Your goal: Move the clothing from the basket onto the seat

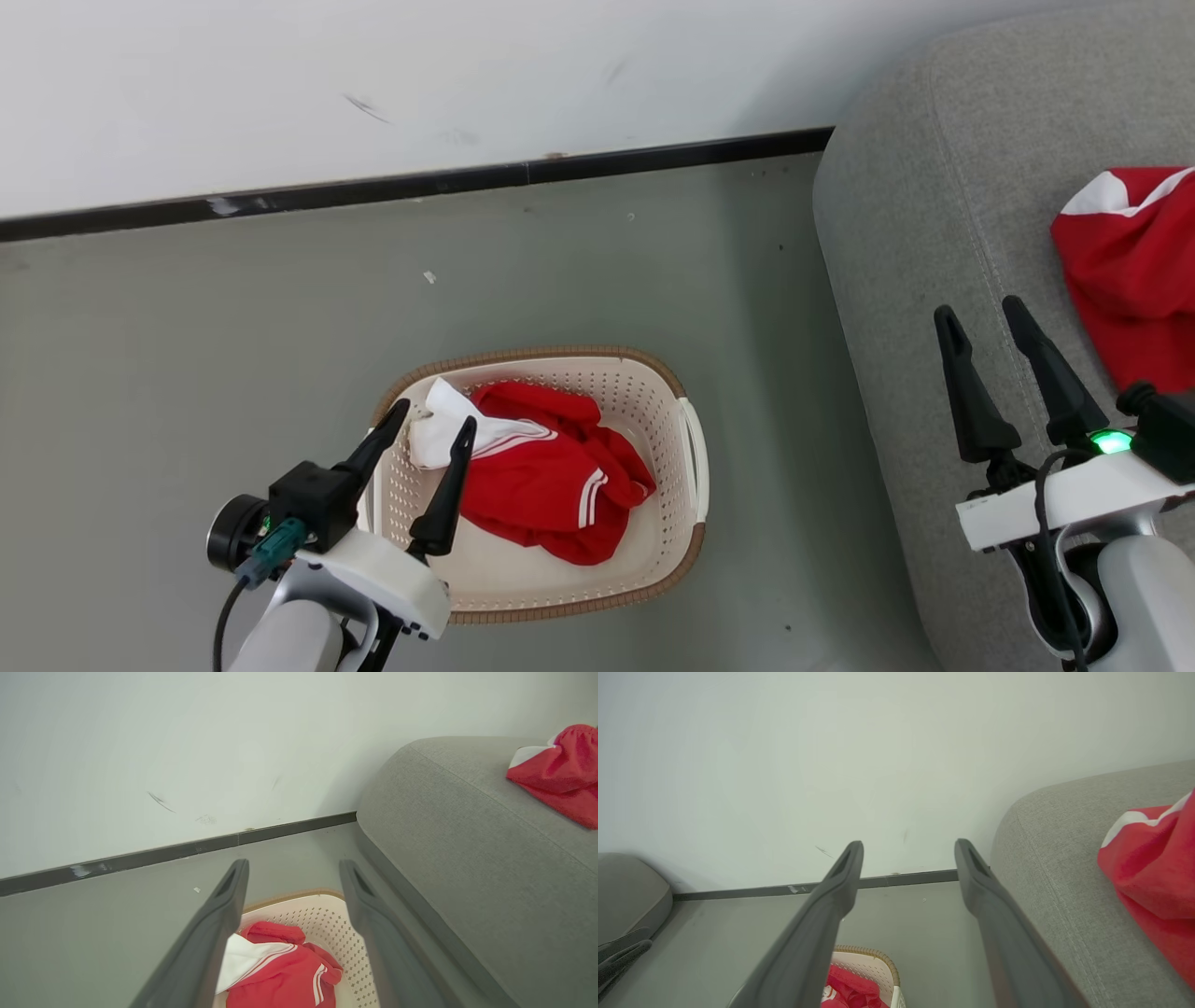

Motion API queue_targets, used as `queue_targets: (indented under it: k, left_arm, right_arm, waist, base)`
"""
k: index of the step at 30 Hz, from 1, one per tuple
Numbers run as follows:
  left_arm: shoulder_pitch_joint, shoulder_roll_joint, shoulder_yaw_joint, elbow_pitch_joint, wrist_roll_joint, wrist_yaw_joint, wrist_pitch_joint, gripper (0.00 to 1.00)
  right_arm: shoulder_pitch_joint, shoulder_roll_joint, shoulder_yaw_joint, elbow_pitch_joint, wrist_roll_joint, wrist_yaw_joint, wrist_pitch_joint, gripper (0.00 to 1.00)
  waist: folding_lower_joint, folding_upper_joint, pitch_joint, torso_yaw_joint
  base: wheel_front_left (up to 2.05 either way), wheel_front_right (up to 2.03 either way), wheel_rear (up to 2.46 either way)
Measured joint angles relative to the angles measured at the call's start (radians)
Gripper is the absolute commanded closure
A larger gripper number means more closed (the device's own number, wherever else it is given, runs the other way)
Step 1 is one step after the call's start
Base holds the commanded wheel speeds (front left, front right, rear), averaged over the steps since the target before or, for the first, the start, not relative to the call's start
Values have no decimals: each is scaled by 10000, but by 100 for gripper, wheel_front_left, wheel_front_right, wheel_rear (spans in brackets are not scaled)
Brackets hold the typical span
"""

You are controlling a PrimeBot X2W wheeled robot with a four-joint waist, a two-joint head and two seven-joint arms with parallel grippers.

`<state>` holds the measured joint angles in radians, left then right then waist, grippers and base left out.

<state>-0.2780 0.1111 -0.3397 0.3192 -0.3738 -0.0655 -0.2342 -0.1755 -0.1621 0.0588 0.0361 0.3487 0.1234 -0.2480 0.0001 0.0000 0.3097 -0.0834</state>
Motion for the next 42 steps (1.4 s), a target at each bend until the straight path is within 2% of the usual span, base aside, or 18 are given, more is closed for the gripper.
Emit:
queue_targets:
  k: [18, 25, 42]
  left_arm:
    - [-1616, -244, -947, 1732, 414, -268, 809, 0]
    - [-2180, -407, -1026, 2516, 368, -357, 1120, 0]
    - [-3633, -297, -1062, 4257, 514, -437, 1542, 0]
  right_arm:
    - [-797, 174, -90, -378, -178, 0, 0, 0]
    - [-863, 336, -136, -535, -221, 0, 0, 0]
    - [-1419, 656, -107, -796, -234, 0, 0, 0]
  waist:
    - [0, 0, 1186, -510]
    - [0, 0, 1647, -774]
    - [-1, 0, 2759, -1506]
  base:
    - [0, 0, 0]
    - [0, 0, 0]
    - [0, 0, 0]
